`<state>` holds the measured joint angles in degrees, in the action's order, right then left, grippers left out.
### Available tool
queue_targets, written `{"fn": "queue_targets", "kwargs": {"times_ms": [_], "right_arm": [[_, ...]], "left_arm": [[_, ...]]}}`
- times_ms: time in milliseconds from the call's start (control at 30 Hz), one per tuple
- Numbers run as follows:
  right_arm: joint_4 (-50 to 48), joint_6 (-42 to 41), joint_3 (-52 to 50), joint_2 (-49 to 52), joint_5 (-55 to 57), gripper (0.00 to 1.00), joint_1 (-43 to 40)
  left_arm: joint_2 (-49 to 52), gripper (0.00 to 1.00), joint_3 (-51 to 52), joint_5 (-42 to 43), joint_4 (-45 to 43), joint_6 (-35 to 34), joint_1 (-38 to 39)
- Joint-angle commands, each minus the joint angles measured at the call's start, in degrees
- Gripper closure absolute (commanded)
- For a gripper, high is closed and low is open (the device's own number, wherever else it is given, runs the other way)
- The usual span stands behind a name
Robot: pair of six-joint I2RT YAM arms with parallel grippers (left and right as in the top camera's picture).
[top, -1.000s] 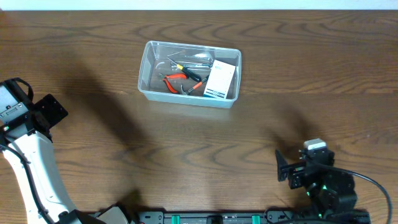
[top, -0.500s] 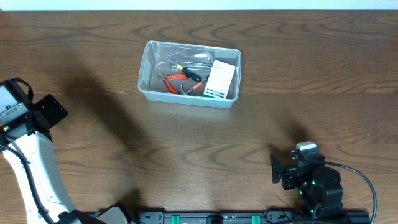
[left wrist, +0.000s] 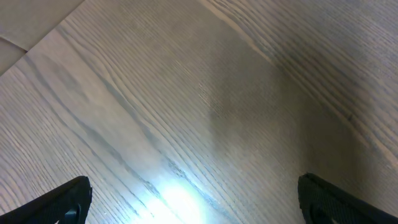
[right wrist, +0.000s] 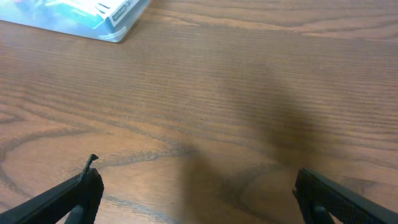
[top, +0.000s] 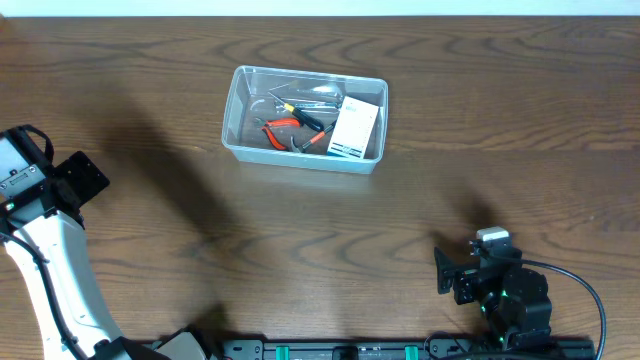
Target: Pack container
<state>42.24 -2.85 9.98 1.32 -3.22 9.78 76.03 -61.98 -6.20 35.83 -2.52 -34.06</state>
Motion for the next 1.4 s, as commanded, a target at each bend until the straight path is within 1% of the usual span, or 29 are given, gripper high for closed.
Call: {"fn": "queue_targets", "kwargs": {"times_ms": [0, 367, 467, 600, 800, 933, 1067, 1133, 1200, 1267, 1300, 1367], "right_arm": [[-0.2, -1.0, -0.7, -0.7, -0.5, 0.01, -0.5], [-0.2, -1.0, -0.7, -0.7, -0.5, 0.01, -0.5], [-0.2, -1.0, -0.7, -0.7, -0.5, 0.01, -0.5], [-0.2, -1.0, -0.7, -0.7, -0.5, 0.01, -0.5], [-0.2, -1.0, -0.7, -0.7, -0.5, 0.01, -0.5], [-0.2, -1.0, -0.7, -0.7, -0.5, 0.01, -0.5], [-0.2, -1.0, -0.7, -0.7, -0.5, 0.01, -0.5], [-0.2, -1.0, -0.7, -0.7, -0.5, 0.01, -0.5], [-0.2, -1.0, -0.7, -0.7, -0.5, 0.01, -0.5], [-0.2, -1.0, -0.7, -0.7, -0.5, 0.01, -0.5], [-0.2, -1.0, -0.7, -0.7, -0.5, 0.01, -0.5], [-0.2, -1.0, -0.7, -0.7, -0.5, 0.01, -0.5]], "left_arm": [[0.4, 0.02, -0.8, 0.1, 0.2, 0.8, -0.3], [0.3, 0.02, -0.8, 0.1, 0.2, 0.8, -0.3], [-1.4, 0.02, -0.7, 0.1, 0.5, 0.8, -0.2], [-8.5, 0.02, 0.1, 0.1, 0.9, 0.8, 1.1], [-25.4, 0.02, 0.2, 0.1, 1.5, 0.8, 9.6], [-33.6, 0.02, 0.2, 0.1, 1.5, 0.8, 12.5], [-38.6, 0.02, 0.2, 0.0, 1.5, 0.8, 12.5], [-39.9, 0.02, 0.4, -2.0, 2.3, 0.8, 12.6], [-42.0, 0.02, 0.8, -1.9, 3.0, 0.5, 13.1], [-44.6, 0.02, 1.5, -1.7, 3.5, -3.6, 15.4], [-46.1, 0.02, 2.0, -1.4, 4.2, -6.9, 17.0], [-48.8, 0.02, 3.3, 1.7, 4.9, -11.7, 19.3]]}}
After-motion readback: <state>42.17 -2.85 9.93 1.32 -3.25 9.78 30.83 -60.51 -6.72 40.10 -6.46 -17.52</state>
